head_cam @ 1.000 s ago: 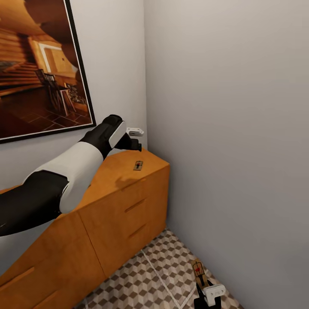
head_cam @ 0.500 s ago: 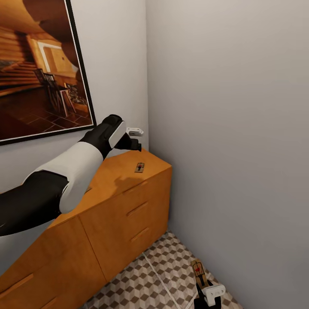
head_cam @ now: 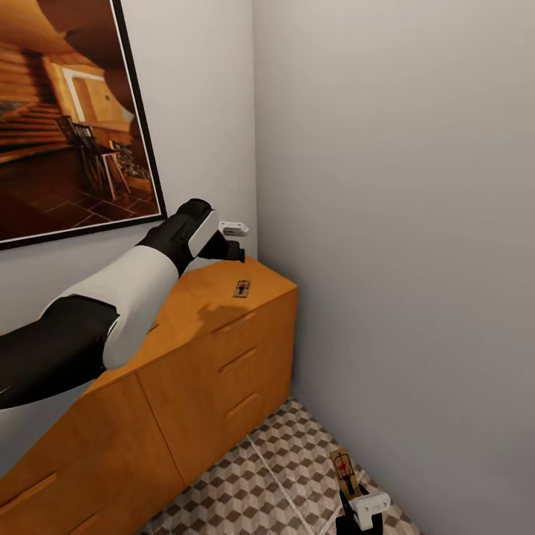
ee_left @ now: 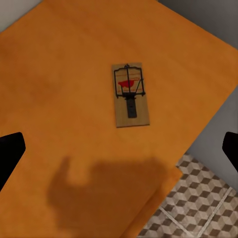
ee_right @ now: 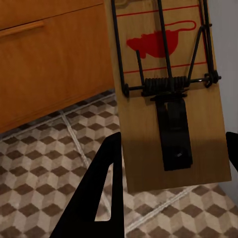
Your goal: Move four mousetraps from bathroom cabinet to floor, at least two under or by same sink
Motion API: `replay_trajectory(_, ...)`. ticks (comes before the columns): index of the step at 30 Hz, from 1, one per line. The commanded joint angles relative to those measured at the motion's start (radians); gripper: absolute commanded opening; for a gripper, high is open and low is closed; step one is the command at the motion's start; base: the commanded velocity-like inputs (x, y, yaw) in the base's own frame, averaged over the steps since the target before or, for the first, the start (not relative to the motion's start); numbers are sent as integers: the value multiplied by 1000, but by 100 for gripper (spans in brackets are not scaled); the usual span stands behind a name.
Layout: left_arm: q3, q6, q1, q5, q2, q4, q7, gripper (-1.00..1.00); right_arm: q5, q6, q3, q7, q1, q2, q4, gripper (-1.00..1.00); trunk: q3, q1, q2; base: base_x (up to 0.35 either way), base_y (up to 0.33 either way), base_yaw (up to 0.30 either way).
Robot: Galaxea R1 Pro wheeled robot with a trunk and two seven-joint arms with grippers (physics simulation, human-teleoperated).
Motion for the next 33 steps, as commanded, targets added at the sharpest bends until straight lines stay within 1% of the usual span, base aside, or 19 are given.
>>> replay_trajectory(1, -7, 3, -1, 11, 1, -1, 8, 100, -4, -3, 6, 0, -1, 0, 1, -100, -2, 0, -1, 0, 0, 0)
replay_trajectory(13, -7, 3, -1, 11, 1, 0, 8, 100, -4, -3, 6, 0, -1, 0, 1, -100, -7, 0, -1, 123, 0, 0)
replay_trajectory(22, -7, 3, -1, 11, 1, 0, 8, 100, -4, -4, 6, 0, -1, 0, 1, -100, -8, 0, -1, 11, 0, 0)
replay_trajectory(33, -7, 3, 0, 11, 1, 0, 8, 100, -5, -5, 6, 0, -1, 0, 1, -100, -21, 0, -1, 0, 0, 0)
